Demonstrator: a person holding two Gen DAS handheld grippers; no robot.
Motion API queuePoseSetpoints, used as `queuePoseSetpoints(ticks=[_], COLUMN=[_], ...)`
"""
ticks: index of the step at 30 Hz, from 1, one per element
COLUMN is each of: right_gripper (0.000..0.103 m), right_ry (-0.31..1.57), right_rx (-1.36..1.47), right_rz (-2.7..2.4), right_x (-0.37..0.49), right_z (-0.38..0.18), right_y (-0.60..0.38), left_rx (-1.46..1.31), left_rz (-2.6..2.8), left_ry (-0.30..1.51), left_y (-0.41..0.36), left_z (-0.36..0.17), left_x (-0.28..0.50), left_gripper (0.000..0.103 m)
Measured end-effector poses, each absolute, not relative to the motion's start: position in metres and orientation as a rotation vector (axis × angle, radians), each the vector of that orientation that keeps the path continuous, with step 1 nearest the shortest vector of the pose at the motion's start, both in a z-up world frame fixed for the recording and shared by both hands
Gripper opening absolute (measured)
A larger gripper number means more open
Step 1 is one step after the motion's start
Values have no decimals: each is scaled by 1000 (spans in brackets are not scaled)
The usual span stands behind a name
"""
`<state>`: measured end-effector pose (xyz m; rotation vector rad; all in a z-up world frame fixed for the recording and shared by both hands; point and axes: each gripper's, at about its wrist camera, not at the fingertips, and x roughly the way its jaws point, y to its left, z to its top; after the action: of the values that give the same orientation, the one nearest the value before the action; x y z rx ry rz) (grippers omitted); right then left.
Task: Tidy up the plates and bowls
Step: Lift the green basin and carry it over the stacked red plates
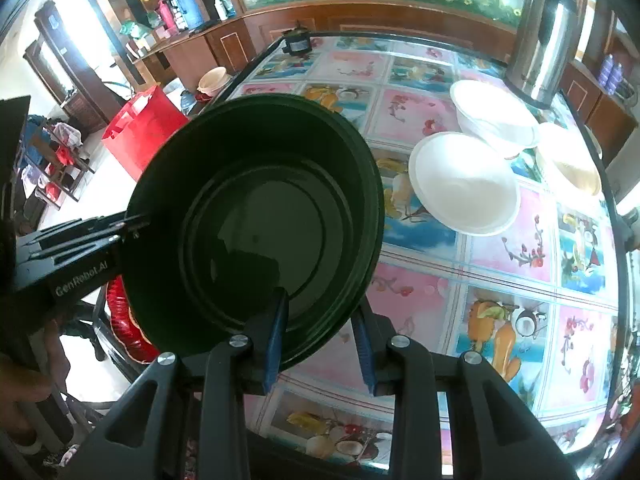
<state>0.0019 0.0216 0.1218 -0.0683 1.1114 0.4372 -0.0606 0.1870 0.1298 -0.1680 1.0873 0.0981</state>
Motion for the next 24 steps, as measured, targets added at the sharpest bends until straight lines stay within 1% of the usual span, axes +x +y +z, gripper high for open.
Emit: queuePoseSetpoints(ticks=[9,19,24], right_gripper=[33,34,34], right_ry=[1086,1087,1103], right_rx=[-109,-166,-191], right_rz=[484,547,572], right_x=[-3,-3,-4], right_z=[130,129,123], right_y=[50,87,98], left_rx=[-199,-223,-219], left_rz=[142,194,209], left_ry=[1077,1071,1090], left_y=[218,250,260], left_z=[133,138,131], left_x=[-80,-90,-100], left_gripper=[21,21,21])
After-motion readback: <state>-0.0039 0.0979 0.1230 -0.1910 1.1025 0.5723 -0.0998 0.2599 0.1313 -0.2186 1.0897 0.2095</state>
